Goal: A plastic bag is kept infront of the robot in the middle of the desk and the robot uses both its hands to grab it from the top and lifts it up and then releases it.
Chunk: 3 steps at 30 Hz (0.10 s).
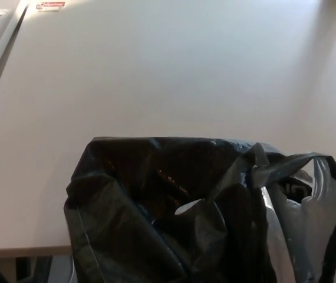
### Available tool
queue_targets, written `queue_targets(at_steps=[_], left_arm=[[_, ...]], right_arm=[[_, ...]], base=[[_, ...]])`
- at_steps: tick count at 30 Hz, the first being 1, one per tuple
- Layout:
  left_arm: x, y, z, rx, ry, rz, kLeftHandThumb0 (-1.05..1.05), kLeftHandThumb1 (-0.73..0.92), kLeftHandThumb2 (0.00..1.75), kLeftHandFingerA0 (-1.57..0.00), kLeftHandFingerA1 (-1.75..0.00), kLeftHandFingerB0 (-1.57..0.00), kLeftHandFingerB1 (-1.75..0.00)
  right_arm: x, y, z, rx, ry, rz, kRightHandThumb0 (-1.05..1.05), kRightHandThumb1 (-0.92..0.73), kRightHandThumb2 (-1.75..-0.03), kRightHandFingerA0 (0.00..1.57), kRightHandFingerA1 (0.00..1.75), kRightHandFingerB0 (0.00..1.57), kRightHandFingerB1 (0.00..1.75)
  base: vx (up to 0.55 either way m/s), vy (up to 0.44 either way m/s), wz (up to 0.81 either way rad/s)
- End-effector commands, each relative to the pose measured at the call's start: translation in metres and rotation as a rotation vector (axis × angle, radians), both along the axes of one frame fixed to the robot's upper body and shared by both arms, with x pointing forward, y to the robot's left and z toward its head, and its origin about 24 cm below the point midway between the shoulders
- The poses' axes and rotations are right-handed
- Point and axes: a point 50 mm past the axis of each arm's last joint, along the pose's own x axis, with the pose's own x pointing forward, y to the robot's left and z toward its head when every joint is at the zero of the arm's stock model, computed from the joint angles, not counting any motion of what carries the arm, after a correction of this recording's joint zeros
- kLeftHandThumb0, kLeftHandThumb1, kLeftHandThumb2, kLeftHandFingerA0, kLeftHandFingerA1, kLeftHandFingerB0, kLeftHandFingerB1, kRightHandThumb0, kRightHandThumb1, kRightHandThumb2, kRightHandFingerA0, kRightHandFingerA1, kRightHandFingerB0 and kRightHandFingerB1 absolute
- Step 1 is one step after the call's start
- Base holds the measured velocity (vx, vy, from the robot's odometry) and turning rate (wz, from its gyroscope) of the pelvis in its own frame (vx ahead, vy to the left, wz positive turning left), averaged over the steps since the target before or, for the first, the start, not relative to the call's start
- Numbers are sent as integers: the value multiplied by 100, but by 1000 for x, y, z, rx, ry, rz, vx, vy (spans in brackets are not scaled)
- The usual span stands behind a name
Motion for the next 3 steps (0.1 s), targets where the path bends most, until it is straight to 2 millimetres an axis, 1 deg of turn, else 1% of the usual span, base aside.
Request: queue_targets(at_steps=[1, 2, 3], left_arm=[[-5, 2, -2, -26, 41, 12, -77, 92, 73, -36, -48, -16, -31], [-8, 2, -2, -27, 78, 17, -78, 92, 74, -33, -47, -14, -31], [-10, 4, -3, -16, 104, 18, -78, 92, 74, -33, -50, -14, -32]], right_arm=[[-7, -1, 1, -102, -2, -2, -69, -87, -66, 28, 36, 14, 27], [-7, -5, -3, -214, 24, 33, -73, -74, -111, 6, 48, 0, 29], [-7, -9, -4, -312, 32, 64, -82, -80, -111, 6, 46, 8, 21]], base=[[0, 0, 0], [0, 0, 0], [0, 0, 0]])
